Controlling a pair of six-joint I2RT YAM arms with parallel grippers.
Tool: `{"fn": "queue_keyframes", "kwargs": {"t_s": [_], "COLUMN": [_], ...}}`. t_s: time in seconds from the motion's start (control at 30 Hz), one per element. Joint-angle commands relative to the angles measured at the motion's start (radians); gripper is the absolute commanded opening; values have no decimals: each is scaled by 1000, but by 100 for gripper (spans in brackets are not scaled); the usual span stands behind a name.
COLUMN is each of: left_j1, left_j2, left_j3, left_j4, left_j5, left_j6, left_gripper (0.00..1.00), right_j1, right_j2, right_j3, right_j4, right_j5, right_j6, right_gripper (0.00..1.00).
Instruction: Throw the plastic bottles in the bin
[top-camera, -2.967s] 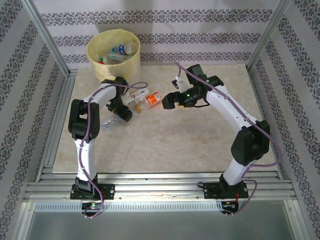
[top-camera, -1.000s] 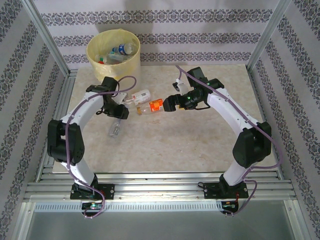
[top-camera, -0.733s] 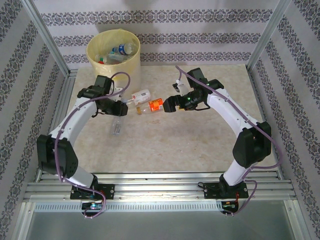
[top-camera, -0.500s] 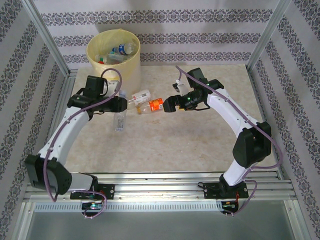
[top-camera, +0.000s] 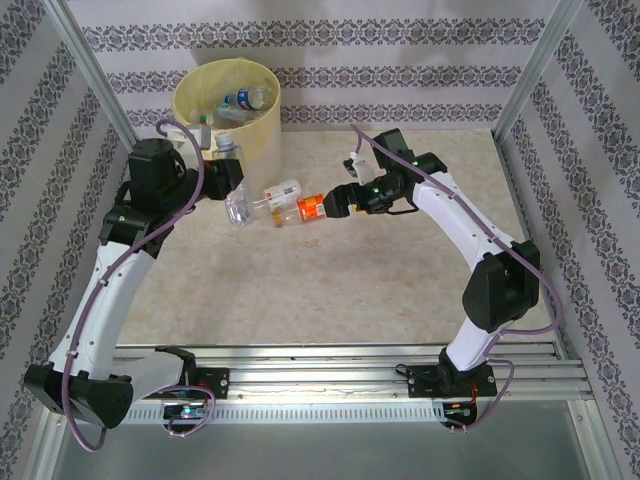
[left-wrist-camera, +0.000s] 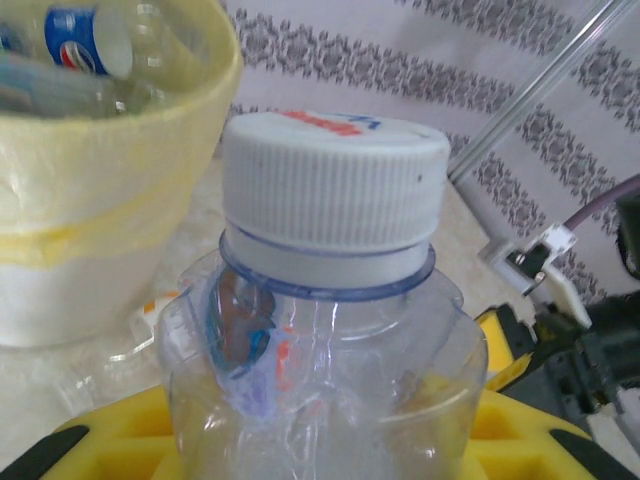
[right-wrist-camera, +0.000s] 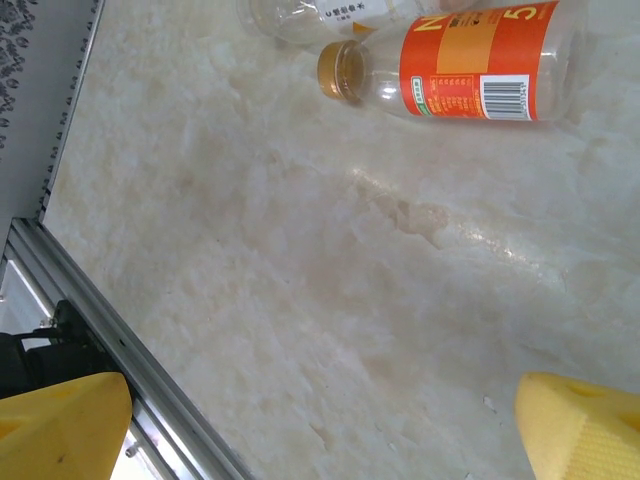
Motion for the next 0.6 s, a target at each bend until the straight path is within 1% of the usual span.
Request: {"fn": "queue_keyframes", "kwargs": {"t_s": [0.0,0.27,0.43,0.57], "left_j1": [-10,-10,-10,-10], "left_j2": [19,118,185,223], "left_j3": [81,244,368,458], "left_j4": [114,222,280,352], "left_j5": [-44,-101,-136,-195], "left_j6": [-33,-20,31,87], "left_gripper": [22,22,22,22], "right_j1": [2,1,0,2], "right_j2": [17,28,67,93], "right_j3": [33,41,94,146], "right_j4": [-18,-11,-32,-48], "right_j5": [-20,-15,-22,-24], "right_j6": [-5,2,-4,-5], "right_gripper": [98,98,98,98]}}
